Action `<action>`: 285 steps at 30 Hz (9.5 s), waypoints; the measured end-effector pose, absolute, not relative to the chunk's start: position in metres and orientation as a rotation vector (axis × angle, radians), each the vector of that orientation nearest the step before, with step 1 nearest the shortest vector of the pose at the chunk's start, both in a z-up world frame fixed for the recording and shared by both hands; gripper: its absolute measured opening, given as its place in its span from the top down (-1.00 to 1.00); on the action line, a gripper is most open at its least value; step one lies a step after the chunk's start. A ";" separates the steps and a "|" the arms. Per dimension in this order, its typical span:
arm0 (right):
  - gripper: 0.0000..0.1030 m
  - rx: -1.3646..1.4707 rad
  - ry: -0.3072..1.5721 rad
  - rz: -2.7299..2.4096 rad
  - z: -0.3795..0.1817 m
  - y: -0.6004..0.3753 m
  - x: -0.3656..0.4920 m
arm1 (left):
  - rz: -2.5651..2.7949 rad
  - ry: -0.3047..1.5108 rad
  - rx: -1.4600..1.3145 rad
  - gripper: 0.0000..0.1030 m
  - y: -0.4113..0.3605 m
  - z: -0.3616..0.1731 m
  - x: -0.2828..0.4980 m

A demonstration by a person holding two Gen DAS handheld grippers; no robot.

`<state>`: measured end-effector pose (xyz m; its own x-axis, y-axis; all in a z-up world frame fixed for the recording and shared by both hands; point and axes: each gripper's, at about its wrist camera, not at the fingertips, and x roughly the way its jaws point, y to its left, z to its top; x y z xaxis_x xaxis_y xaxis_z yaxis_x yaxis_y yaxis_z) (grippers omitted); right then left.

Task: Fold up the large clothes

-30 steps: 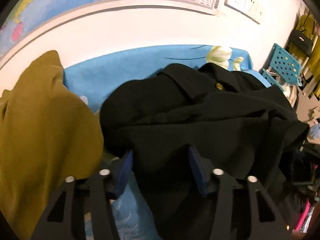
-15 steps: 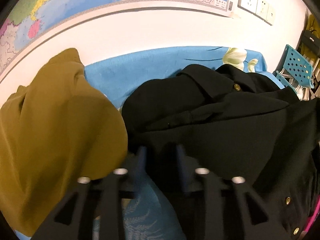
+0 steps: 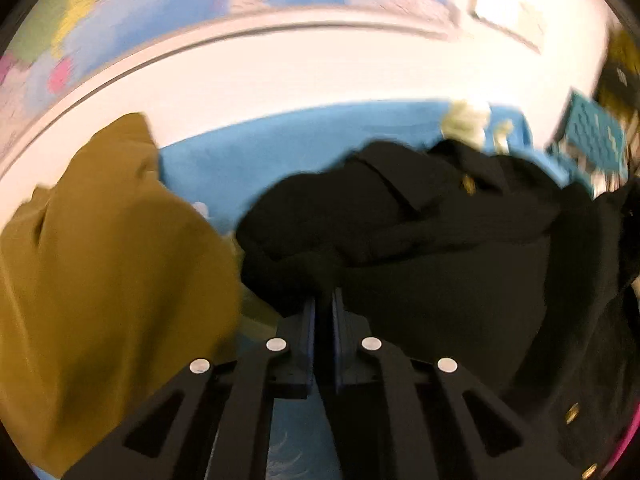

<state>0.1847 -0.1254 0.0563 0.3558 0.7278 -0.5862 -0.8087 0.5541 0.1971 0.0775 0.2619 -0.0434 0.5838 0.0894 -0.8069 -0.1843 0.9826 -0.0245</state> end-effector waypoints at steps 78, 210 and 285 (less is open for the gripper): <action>-0.07 -0.099 0.857 0.895 -0.018 -0.129 0.206 | 0.123 0.891 -0.096 -0.50 0.225 -0.046 -0.014; -0.43 0.266 0.860 0.990 0.016 -0.189 0.220 | -0.189 0.848 -0.611 -0.51 0.283 0.004 0.067; 0.96 -0.297 0.789 0.836 -0.032 -0.050 0.216 | 0.005 0.985 -0.100 0.58 0.222 -0.046 0.037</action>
<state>0.2156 -0.0501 -0.0317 0.4133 0.5493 -0.7263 -0.7572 0.6504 0.0609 0.0371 0.2222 -0.0463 0.5535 -0.0413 -0.8319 -0.0497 0.9954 -0.0825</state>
